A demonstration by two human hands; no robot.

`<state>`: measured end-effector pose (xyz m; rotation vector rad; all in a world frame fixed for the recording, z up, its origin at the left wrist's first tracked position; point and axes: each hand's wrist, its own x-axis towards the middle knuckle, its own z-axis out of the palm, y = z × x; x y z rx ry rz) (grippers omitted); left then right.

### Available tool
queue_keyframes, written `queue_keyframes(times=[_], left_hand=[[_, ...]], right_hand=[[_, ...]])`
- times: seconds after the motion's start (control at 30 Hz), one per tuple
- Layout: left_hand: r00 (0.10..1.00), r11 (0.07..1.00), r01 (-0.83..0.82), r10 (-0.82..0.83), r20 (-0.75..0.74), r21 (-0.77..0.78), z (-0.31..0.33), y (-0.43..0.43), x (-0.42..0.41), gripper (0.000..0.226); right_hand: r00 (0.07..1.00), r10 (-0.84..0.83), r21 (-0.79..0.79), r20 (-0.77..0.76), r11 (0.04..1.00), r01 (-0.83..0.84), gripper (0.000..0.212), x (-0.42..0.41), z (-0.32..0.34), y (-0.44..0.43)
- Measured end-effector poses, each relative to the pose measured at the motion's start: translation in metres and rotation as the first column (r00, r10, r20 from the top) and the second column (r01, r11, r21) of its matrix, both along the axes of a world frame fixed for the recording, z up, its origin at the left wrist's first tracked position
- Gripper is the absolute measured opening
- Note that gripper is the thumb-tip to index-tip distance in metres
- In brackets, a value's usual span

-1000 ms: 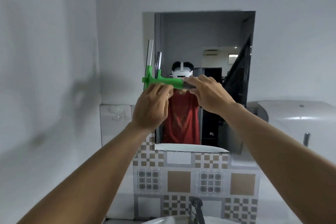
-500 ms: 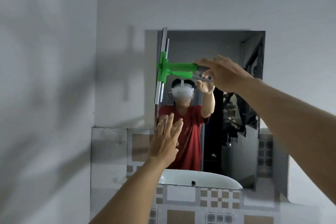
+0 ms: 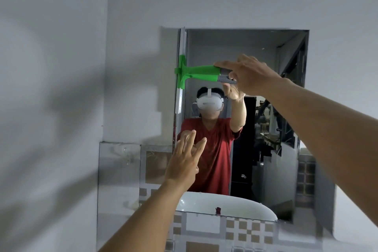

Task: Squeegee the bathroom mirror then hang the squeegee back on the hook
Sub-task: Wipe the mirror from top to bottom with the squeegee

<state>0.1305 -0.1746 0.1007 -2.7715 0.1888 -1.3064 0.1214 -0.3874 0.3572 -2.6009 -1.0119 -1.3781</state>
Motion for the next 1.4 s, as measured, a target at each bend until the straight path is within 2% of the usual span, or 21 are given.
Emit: queue_keyframes(times=[0.2,0.63,0.93,1.1,1.23,1.33,1.4], left_hand=[[1.0,1.0,0.003,-0.003,0.005,-0.004,0.0,0.001,0.001,0.1],[0.998,0.998,-0.057,0.057,0.011,0.027,0.002,-0.004,-0.004,0.108],[0.999,0.999,-0.042,0.043,-0.025,0.027,0.004,-0.003,-0.005,0.11],[1.0,0.999,0.017,-0.017,0.005,0.03,0.006,-0.003,-0.007,0.112],[0.999,0.999,0.016,-0.017,0.038,0.037,0.001,-0.003,-0.017,0.099],[0.999,0.999,0.034,-0.034,0.005,-0.014,-0.02,0.002,-0.021,0.103],[0.998,0.998,0.056,-0.057,-0.03,-0.04,-0.037,0.007,-0.02,0.106]], right_hand=[[0.996,-0.088,0.018,-0.014,0.996,0.088,0.067,-0.003,-0.01,-0.041],[0.98,-0.179,0.237,-0.086,0.952,0.194,0.051,-0.014,-0.038,-0.134],[0.971,-0.063,0.473,-0.231,0.865,0.169,0.063,-0.025,-0.094,-0.142],[0.968,0.022,0.621,-0.251,0.77,0.144,0.06,-0.022,-0.136,-0.117],[0.957,0.014,0.663,-0.29,0.725,0.19,0.063,-0.019,-0.164,-0.097],[0.946,0.029,0.667,-0.322,0.717,0.205,0.069,-0.025,-0.177,-0.081],[0.935,0.096,0.698,-0.342,0.692,0.185,0.076,-0.029,-0.186,-0.066]])
